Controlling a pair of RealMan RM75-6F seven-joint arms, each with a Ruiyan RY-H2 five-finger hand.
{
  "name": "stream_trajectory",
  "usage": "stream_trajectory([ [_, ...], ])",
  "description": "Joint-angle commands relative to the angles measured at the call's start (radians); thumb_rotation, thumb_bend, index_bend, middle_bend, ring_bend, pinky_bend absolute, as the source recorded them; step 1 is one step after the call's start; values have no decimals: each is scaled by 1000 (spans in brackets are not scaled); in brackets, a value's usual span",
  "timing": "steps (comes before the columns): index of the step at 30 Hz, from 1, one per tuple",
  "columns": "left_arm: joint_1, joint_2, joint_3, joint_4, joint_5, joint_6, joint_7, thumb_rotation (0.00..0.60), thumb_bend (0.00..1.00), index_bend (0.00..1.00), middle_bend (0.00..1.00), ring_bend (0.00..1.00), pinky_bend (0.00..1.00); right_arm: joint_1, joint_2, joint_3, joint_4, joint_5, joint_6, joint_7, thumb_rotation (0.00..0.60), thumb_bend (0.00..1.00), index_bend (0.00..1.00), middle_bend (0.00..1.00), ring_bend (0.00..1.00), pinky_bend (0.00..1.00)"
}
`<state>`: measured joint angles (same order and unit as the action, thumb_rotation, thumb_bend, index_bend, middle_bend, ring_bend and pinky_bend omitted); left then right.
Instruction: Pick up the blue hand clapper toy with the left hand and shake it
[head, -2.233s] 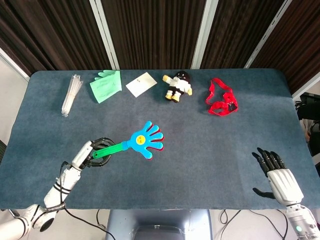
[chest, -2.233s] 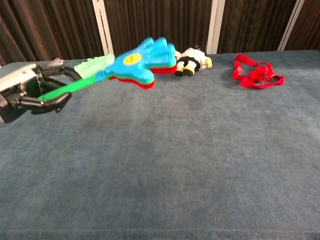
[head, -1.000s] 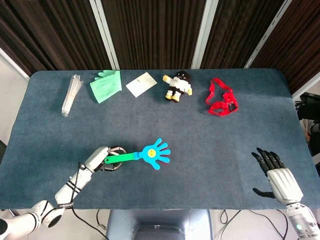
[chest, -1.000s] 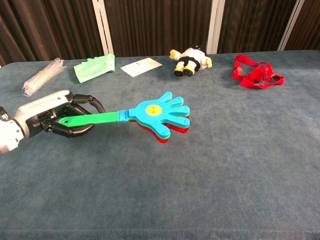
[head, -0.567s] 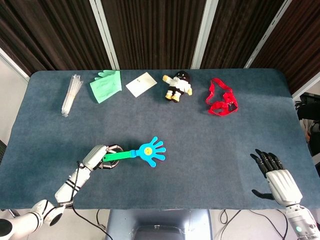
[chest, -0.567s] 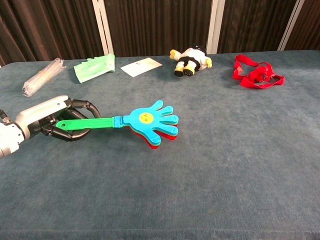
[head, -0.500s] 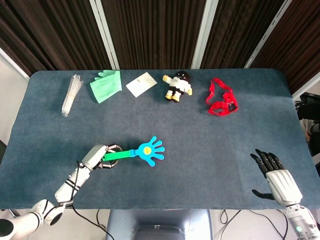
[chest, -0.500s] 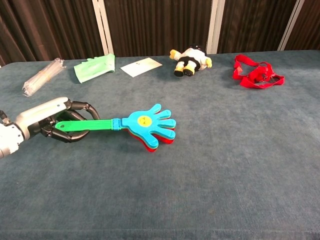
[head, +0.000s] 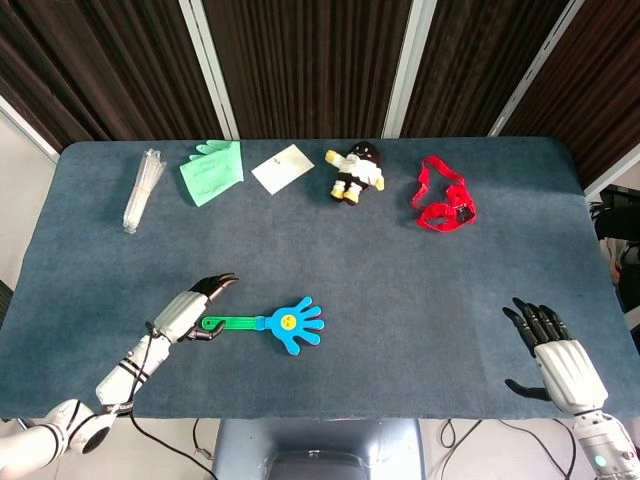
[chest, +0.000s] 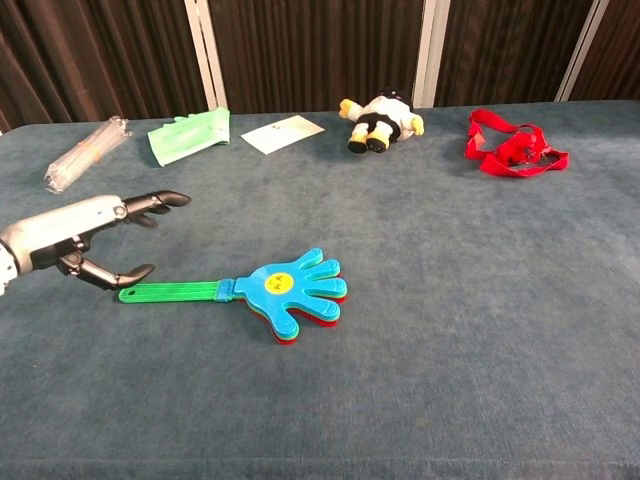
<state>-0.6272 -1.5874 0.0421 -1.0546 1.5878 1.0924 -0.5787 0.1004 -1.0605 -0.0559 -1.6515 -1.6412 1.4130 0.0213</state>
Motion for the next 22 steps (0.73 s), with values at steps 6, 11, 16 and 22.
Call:
stream_trajectory([
  [6, 252, 205, 33, -249, 122, 499, 581, 600, 445, 0, 0, 0, 0, -13, 2, -6, -7, -24, 30, -13, 600, 146, 0, 0, 0, 0],
  [11, 428, 167, 73, -181, 136, 711, 600, 600, 442, 0, 0, 0, 0, -18, -15, -6, -6, -28, 34, -50, 600, 146, 0, 0, 0, 0],
  [16, 433, 162, 73, -161, 128, 653, 636, 600, 439, 0, 0, 0, 0, -19, -38, 9, 10, -37, 59, -59, 600, 146, 0, 0, 0, 0],
  [22, 439, 178, 52, -185, 112, 618, 682, 600, 439, 0, 0, 0, 0, -29, -49, 27, 23, -21, 86, -74, 600, 146, 0, 0, 0, 0],
])
